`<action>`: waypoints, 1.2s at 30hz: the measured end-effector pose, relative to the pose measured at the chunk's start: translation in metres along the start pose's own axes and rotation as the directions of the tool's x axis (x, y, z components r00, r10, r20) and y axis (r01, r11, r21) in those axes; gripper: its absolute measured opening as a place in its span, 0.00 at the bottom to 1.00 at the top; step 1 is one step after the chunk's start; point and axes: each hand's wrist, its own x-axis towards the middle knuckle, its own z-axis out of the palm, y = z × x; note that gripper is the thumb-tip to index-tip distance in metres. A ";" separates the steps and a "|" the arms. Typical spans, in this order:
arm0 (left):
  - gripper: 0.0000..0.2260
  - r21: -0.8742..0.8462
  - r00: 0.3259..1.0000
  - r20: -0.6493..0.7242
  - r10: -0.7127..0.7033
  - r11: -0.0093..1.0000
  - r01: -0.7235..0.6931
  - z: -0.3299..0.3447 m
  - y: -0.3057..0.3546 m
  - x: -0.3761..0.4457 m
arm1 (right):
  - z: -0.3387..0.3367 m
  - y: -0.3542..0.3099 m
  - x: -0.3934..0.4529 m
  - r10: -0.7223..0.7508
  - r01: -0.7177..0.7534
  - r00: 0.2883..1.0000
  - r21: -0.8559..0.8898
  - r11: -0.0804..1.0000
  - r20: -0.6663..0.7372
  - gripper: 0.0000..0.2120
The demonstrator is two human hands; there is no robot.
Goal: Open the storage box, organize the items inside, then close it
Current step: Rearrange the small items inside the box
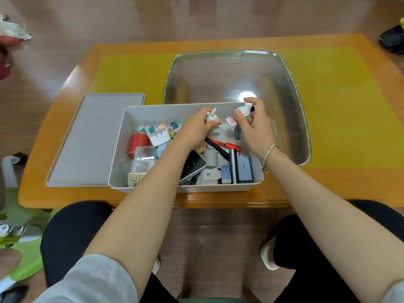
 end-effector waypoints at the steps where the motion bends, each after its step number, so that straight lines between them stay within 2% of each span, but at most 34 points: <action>1: 0.13 0.018 1.000 0.009 -0.017 1.000 0.016 -0.001 -0.004 0.002 | 0.000 0.001 0.000 -0.003 0.003 1.000 -0.011 1.000 0.009 0.15; 5: 0.13 0.148 0.997 0.068 -0.041 0.989 0.031 -0.007 -0.009 0.007 | 0.000 0.003 0.003 0.001 0.002 0.998 -0.050 0.999 0.067 0.15; 7: 0.11 0.155 0.994 0.106 -0.027 0.988 0.011 -0.012 -0.009 0.004 | 0.001 0.003 0.002 -0.003 0.007 0.997 -0.055 0.998 0.081 0.16; 10: 0.09 0.133 0.985 0.171 -0.004 0.991 -0.019 -0.019 -0.011 -0.003 | 0.000 0.002 0.003 -0.011 0.017 0.996 -0.075 0.997 0.084 0.16; 15: 0.11 -0.003 0.982 0.190 0.005 1.000 -0.005 -0.033 -0.006 -0.020 | 0.000 0.001 0.002 -0.017 0.025 0.996 -0.087 0.996 0.091 0.15; 19: 0.11 -0.074 0.951 0.310 -0.020 0.996 0.045 -0.043 -0.010 -0.044 | 0.000 -0.001 0.002 -0.012 0.021 0.995 -0.082 0.996 0.100 0.15; 22: 0.15 -0.002 0.975 0.223 0.000 1.000 0.000 -0.047 -0.017 -0.059 | 0.001 -0.001 0.003 -0.012 0.022 0.994 -0.093 0.995 0.112 0.15; 24: 0.14 -0.060 0.986 0.164 0.014 0.998 -0.004 -0.049 -0.018 -0.064 | 0.001 -0.002 0.002 -0.001 0.013 0.992 -0.097 0.995 0.122 0.15; 27: 0.07 -0.130 0.997 0.068 0.029 0.991 -0.020 -0.050 -0.016 -0.065 | 0.000 -0.004 0.002 0.006 0.006 0.993 -0.105 0.994 0.115 0.15; 32: 0.10 -0.166 0.983 -0.181 -0.015 0.986 -0.016 -0.056 -0.017 -0.066 | -0.002 -0.008 0.001 0.017 -0.003 0.991 -0.107 0.994 0.133 0.17; 36: 0.08 -0.257 0.982 -0.186 -0.027 0.966 -0.022 -0.057 -0.020 -0.076 | -0.005 -0.017 0.004 -0.039 0.069 0.989 -0.214 0.974 0.145 0.17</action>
